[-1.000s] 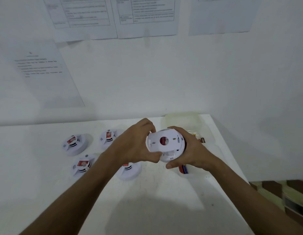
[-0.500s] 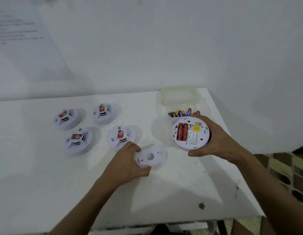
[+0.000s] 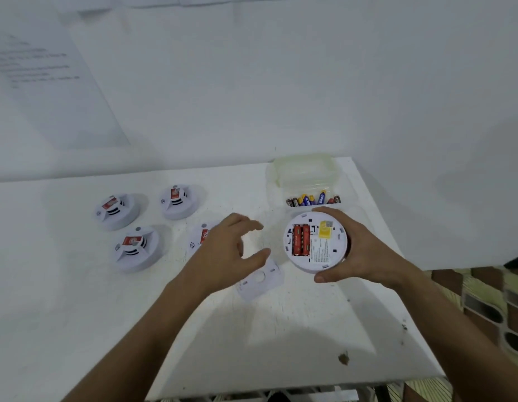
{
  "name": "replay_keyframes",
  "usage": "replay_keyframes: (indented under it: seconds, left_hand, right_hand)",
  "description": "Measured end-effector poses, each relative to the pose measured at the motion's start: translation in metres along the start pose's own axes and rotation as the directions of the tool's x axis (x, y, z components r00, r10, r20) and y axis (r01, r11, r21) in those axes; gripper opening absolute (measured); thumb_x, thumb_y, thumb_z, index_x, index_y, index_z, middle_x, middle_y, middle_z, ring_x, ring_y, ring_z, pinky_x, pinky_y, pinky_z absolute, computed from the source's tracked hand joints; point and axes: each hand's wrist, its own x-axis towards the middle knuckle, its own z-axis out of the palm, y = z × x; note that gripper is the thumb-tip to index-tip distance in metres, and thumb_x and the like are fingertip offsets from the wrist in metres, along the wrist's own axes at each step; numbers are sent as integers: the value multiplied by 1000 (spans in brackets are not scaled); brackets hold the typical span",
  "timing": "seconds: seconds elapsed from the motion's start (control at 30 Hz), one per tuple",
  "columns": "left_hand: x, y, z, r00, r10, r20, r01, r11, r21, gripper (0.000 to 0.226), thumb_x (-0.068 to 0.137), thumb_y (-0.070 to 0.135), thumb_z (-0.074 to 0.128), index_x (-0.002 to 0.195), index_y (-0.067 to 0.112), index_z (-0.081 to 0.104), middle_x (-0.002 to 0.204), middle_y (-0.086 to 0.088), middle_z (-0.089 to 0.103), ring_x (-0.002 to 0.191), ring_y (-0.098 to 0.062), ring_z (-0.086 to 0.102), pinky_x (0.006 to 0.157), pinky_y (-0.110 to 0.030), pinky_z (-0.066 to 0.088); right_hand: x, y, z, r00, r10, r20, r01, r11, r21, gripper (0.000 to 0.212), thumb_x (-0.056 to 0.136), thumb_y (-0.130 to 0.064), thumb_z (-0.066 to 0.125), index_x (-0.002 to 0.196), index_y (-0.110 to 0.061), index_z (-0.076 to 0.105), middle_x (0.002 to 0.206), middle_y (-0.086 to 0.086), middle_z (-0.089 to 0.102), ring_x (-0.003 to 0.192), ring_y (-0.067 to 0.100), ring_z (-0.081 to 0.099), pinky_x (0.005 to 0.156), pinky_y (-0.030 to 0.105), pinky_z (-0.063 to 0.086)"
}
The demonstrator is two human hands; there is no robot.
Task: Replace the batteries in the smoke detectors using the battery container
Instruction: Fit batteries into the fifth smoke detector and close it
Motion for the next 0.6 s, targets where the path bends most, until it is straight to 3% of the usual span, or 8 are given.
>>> replay_keyframes:
  seconds: [0.13, 0.3, 0.47, 0.6]
  left_hand:
    - [25, 30, -17, 988, 97, 116, -81, 987, -136, 36, 78, 34, 76, 111, 34, 62, 116, 15, 53, 87, -1, 62, 67, -15, 50]
    - [45, 44, -23, 945, 79, 317, -59, 996, -74, 42, 74, 30, 75, 111, 35, 56, 118, 15, 55, 85, -6, 67, 66, -18, 51]
    - [53, 48, -18, 932, 57, 358, -42, 998, -50, 42, 70, 27, 76, 108, 30, 58, 101, 7, 70, 75, -5, 70, 62, -17, 52]
    - [56, 53, -15, 938, 59, 341, -76, 996, 37, 47, 66, 28, 77, 110, 27, 60, 95, 6, 71, 72, -6, 67, 61, -18, 54]
  right_hand:
    - [4, -5, 2, 1000, -11, 16, 11, 1000, -5, 99, 54, -3, 93, 135, -30, 45, 124, -12, 61, 118, 10, 57, 90, 29, 55]
    - [5, -11, 1, 999, -37, -2, 37, 999, 17, 100, 55, 1, 92, 137, -30, 44, 124, -11, 61, 117, 11, 58, 89, 29, 56]
    - [5, -11, 0, 999, -47, -18, 48, 999, 26, 100, 55, 3, 92, 138, -27, 44, 127, -7, 60, 120, 17, 57, 90, 35, 57]
    - [6, -11, -2, 998, -51, -31, 51, 999, 15, 100, 55, 2, 92, 137, -28, 44, 128, -8, 59, 120, 15, 57, 90, 32, 56]
